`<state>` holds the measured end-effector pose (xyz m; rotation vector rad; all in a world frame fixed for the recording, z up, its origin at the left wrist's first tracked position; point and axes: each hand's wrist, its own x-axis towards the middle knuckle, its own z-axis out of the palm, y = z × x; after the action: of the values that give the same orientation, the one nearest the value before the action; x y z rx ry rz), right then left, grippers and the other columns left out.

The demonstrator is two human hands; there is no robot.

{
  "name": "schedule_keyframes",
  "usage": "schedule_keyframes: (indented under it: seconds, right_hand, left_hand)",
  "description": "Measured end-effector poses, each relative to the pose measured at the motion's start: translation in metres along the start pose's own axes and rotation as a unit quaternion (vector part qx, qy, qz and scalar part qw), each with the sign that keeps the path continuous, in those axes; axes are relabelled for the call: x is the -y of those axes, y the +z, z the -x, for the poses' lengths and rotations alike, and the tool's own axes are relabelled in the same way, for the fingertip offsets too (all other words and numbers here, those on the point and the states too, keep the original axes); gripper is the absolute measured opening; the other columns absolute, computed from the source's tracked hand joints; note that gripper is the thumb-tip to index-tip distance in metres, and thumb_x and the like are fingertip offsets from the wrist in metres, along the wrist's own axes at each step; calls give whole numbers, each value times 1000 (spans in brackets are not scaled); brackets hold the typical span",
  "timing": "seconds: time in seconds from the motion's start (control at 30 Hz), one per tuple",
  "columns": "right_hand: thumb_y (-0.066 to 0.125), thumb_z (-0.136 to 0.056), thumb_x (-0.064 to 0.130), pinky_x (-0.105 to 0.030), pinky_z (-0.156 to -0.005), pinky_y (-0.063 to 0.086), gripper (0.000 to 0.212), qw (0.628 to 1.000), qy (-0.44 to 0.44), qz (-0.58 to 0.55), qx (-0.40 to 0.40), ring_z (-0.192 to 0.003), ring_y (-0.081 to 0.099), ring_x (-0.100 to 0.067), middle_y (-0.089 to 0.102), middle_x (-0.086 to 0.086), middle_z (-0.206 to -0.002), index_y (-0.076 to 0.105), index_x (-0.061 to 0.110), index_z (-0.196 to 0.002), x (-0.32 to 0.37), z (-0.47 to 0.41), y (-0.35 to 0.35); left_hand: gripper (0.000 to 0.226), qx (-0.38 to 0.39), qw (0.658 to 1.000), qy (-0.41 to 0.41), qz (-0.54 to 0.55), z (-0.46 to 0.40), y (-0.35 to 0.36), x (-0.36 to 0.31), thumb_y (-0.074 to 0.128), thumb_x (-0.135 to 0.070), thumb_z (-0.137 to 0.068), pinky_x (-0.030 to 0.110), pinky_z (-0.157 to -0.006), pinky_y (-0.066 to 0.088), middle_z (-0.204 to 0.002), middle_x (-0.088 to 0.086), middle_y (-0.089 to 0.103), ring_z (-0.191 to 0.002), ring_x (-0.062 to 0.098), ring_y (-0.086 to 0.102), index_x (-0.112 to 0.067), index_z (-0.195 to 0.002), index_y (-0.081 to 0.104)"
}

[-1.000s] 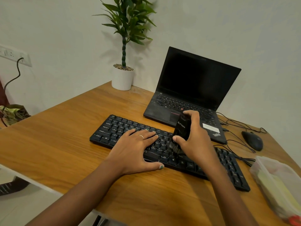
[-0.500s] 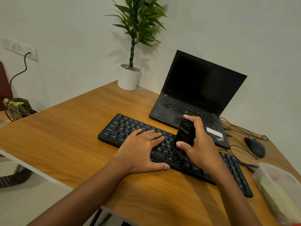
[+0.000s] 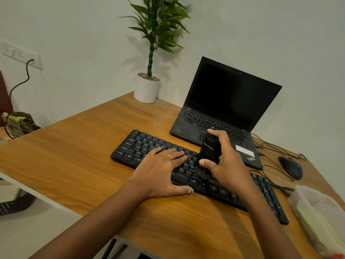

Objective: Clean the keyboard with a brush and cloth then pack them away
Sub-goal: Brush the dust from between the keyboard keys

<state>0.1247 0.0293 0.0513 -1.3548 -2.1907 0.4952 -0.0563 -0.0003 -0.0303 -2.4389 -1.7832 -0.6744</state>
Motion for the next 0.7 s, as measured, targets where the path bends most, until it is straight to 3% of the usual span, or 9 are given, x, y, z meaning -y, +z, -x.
schedule_keyframes:
  seconds: [0.13,0.3,0.4,0.5,0.63,0.7]
  right_hand:
    - [69,-83,16,-15,-60,45,77,998,7,-7,-64,-85,52,-5,46,13,-101,21,37,-139,0,-2,11]
    - [70,-82,18,-24,-69,50,75,997,19,27,66,-81,55,-6,46,16,-93,21,39,-134,5,-1,-10]
    - [70,-82,16,-26,-75,49,77,999,18,35,-4,-92,54,-10,51,7,-109,20,37,-137,7,-3,1]
    - [69,-83,15,-24,-72,50,77,998,3,36,-59,-95,56,-12,53,2,-117,20,37,-138,2,0,12]
    - [68,-83,15,-18,-60,48,76,998,-3,18,67,-80,54,-3,44,17,-99,20,44,-134,4,5,-5]
    - [68,-83,14,-18,-61,48,76,997,0,11,72,-79,55,-4,43,19,-94,20,45,-134,5,6,-8]
  left_hand:
    - [96,2,1000,-1,-2,0,-1,-1,36,-86,-75,32,-119,7,-158,-14,24,-145,5,15,-30,-152,26]
    - [95,2,1000,-2,1,0,-1,-1,39,-86,-76,32,-118,6,-158,-14,24,-145,4,15,-30,-152,26]
    - [95,-5,1000,-1,4,0,0,-1,40,-85,-76,31,-117,5,-157,-15,24,-145,4,15,-30,-152,27]
    - [95,-3,1000,-1,7,1,-1,-1,41,-85,-76,30,-117,4,-157,-14,25,-145,4,15,-30,-152,27]
    - [95,2,1000,-2,5,1,-1,-1,40,-85,-76,30,-117,4,-158,-13,24,-145,5,15,-30,-153,26]
    - [95,1,1000,-2,4,1,-1,-1,40,-85,-76,30,-117,4,-158,-14,24,-145,4,15,-30,-152,26]
